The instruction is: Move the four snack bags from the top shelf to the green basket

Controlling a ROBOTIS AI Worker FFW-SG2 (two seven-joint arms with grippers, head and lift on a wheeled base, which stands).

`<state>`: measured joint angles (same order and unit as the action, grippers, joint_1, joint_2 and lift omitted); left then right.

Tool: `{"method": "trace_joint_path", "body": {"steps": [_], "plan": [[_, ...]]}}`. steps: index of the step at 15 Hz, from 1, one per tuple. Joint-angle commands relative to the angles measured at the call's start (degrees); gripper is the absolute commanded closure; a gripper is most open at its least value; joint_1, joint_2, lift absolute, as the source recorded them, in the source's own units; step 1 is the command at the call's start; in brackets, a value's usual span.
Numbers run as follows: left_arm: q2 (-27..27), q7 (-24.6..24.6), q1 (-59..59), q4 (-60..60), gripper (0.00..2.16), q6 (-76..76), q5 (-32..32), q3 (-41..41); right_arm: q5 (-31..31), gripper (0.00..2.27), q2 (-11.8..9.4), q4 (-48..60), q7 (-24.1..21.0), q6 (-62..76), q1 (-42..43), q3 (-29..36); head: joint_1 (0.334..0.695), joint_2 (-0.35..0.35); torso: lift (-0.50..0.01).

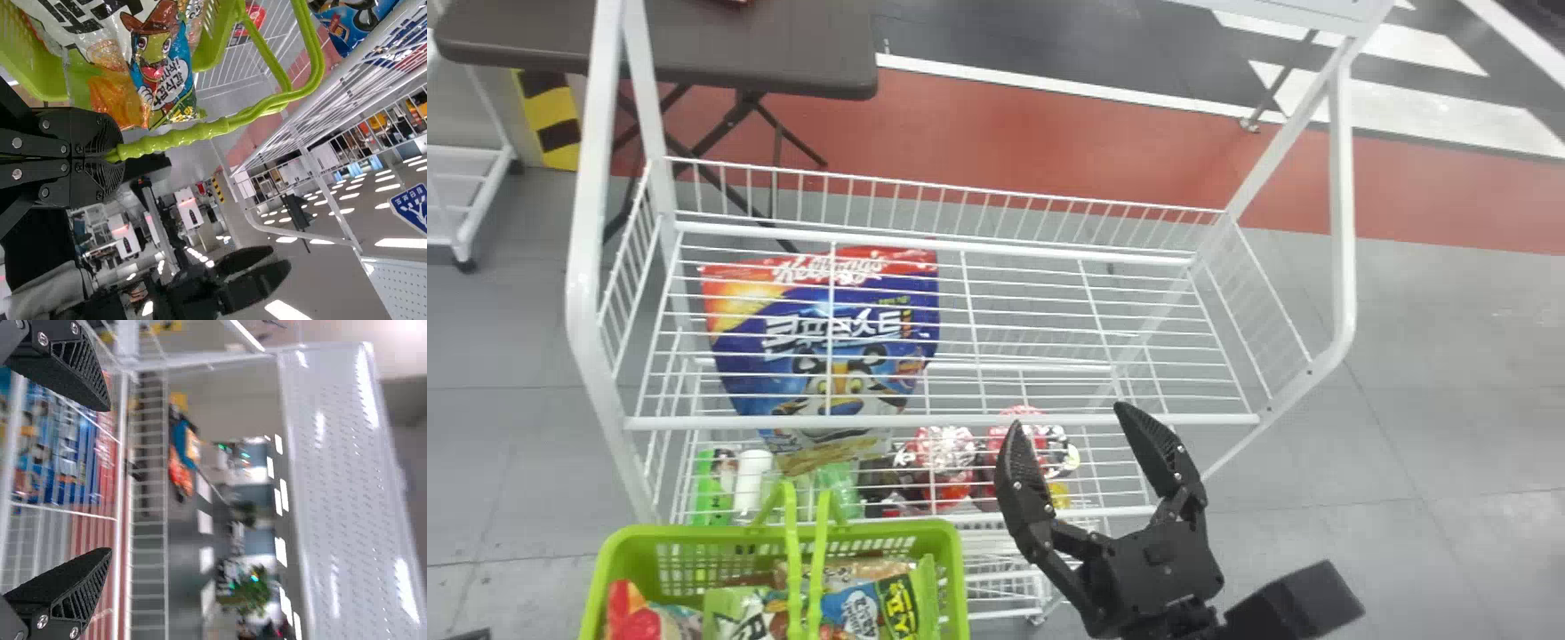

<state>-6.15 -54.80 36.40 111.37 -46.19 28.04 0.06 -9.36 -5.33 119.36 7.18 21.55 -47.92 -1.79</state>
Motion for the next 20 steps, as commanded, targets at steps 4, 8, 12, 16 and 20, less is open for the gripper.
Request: {"method": "trace_joint_path", "body": {"steps": [4, 8, 12, 16, 20], "plan": [[-0.18, 0.05, -0.1, -0.01, 1.69, -0.18, -0.26, -0.06, -5.14, 0.05, 3.31, -3.79, -0.06, -2.88, -0.42, 3.9, 0.695, -0.35, 0.0], [-0.18, 0.05, -0.1, 0.08, 1.69, -0.18, -0.44, -0.14, -5.76, 0.05, 4.1, -0.18, 0.12, -7.63, -1.92, 5.66, 0.695, -0.35, 0.0], [-0.18, 0.05, -0.1, 0.16, 1.69, -0.35, -0.53, -0.14, -5.23, 0.05, 4.19, 1.84, 0.29, -8.33, -2.71, 5.48, 0.695, -0.35, 0.0], [-0.18, 0.13, -0.1, 0.25, 1.69, -0.53, -0.53, -0.14, -4.97, 0.05, 4.19, 2.19, 0.38, -8.51, -2.71, 5.3, 0.695, -0.35, 0.0], [-0.09, 0.22, -0.37, 0.16, 1.69, -0.53, -0.7, -0.23, -4.97, 0.05, 4.19, 2.1, 0.64, -8.51, -2.71, 5.3, 0.695, -0.35, 0.0]]}}
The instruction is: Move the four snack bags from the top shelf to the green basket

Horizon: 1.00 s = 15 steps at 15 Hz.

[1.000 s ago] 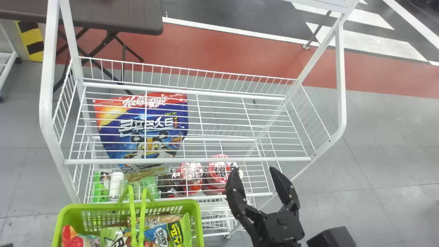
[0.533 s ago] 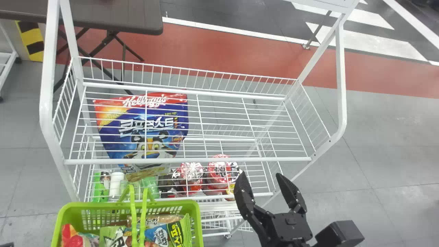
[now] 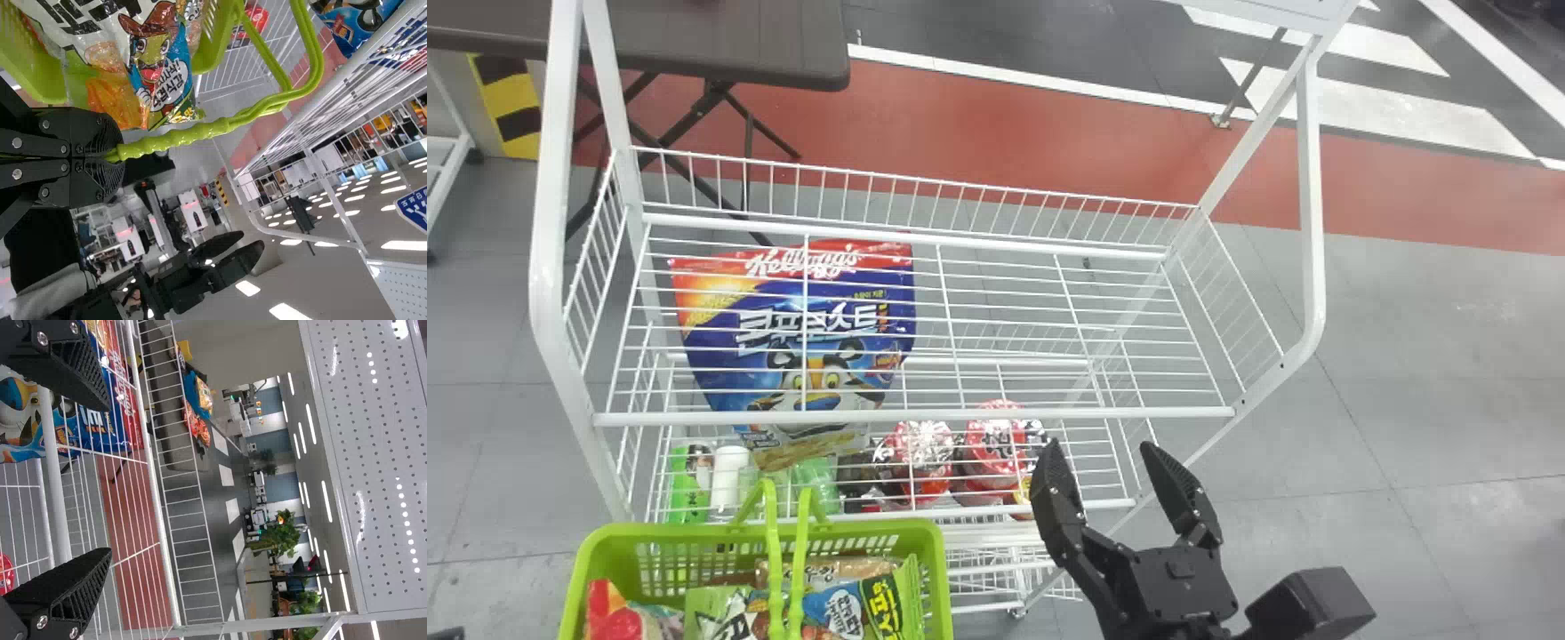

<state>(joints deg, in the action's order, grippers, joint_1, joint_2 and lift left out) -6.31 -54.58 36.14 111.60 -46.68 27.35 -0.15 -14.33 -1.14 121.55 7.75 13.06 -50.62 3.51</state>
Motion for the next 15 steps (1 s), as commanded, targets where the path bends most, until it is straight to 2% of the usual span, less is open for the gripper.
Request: {"method": "trace_joint_path", "body": {"steps": [1, 15], "plan": [[0.07, 0.0, -0.11, -0.15, 1.69, -0.04, -0.1, -0.03, 0.0, 0.05, 0.0, -0.09, 0.07, -0.01, 0.0, 0.0, 0.695, -0.35, 0.0], [0.07, 0.26, -0.9, -0.86, 1.69, -0.04, -0.19, -0.03, -0.35, 0.05, 0.09, -0.7, 0.25, -0.54, 0.7, 0.09, 0.695, -0.35, 0.0]]}}
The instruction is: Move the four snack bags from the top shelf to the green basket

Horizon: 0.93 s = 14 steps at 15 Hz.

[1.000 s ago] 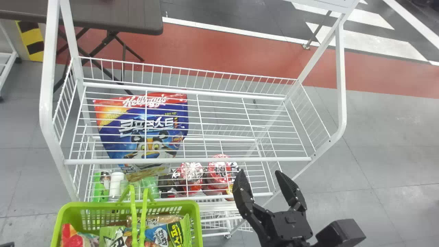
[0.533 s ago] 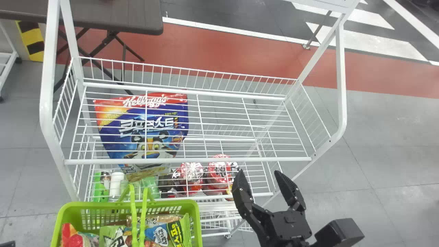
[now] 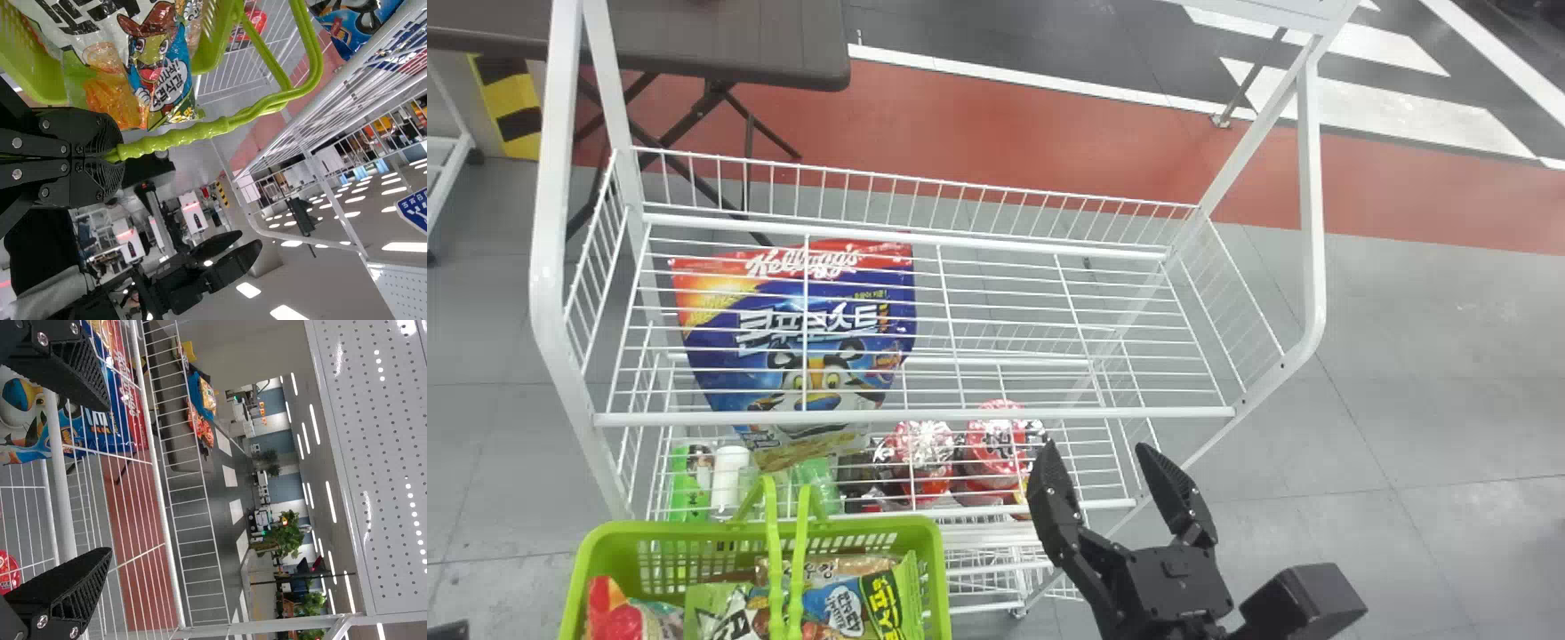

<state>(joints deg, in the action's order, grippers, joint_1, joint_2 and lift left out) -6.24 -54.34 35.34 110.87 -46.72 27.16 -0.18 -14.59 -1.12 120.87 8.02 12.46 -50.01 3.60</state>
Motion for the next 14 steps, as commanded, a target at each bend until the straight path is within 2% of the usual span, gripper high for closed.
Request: {"method": "trace_joint_path", "body": {"steps": [1, 14], "plan": [[0.0, 0.02, -0.1, -0.21, 1.69, 0.0, 0.0, 0.0, -0.35, 0.05, 0.07, -0.02, -0.03, 0.06, 0.0, 0.0, 0.695, -0.35, 0.0], [0.0, -0.06, -0.1, 0.23, 1.69, -0.35, -0.09, -0.26, -0.35, 0.05, -0.02, 0.51, 0.06, 0.24, -0.53, 0.09, 0.695, -0.35, 0.0]]}}
